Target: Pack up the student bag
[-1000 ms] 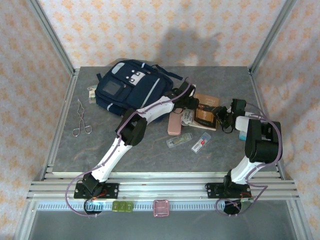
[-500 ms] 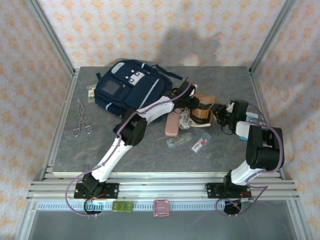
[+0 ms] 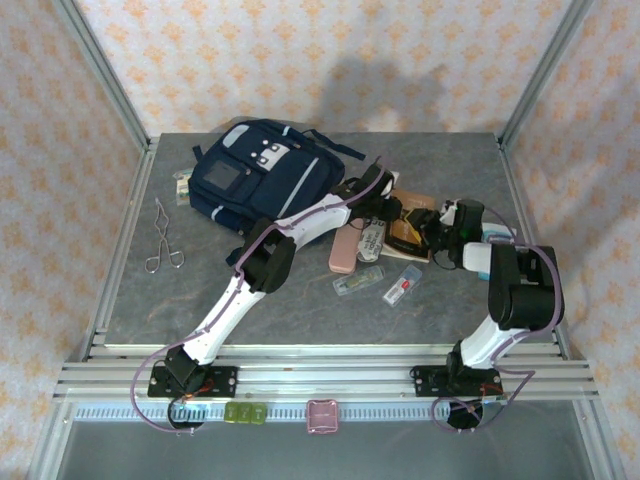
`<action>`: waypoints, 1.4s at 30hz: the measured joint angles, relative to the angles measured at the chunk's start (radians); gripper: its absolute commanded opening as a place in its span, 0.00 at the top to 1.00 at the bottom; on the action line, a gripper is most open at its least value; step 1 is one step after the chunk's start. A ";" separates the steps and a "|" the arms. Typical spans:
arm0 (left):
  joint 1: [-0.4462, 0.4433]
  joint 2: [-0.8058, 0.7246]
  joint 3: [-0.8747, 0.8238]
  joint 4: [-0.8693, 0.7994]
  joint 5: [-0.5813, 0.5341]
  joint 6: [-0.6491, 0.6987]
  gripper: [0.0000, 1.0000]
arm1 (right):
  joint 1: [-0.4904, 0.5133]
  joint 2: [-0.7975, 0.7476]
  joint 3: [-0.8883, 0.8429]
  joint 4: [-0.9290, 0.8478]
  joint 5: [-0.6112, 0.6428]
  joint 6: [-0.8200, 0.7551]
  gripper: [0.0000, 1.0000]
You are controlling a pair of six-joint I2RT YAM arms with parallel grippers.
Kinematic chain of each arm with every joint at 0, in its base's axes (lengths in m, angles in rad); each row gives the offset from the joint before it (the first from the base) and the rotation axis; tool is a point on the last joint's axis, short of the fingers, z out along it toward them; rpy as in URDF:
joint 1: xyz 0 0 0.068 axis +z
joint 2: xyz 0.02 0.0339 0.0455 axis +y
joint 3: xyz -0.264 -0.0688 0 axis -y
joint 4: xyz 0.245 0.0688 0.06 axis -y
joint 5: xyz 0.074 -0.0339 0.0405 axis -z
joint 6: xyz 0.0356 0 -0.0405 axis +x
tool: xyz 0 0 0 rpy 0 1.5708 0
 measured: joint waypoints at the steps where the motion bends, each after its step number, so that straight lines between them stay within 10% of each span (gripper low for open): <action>1: 0.000 0.000 0.000 0.000 0.000 0.000 0.66 | -0.002 -0.011 0.005 -0.018 0.012 -0.007 0.53; 19: 0.000 -0.066 -0.031 -0.043 -0.077 0.015 0.42 | -0.047 -0.130 0.031 -0.196 0.199 -0.079 0.52; 42: 0.020 0.020 0.029 -0.046 -0.123 0.062 0.66 | -0.047 -0.008 0.059 -0.222 0.217 -0.091 0.50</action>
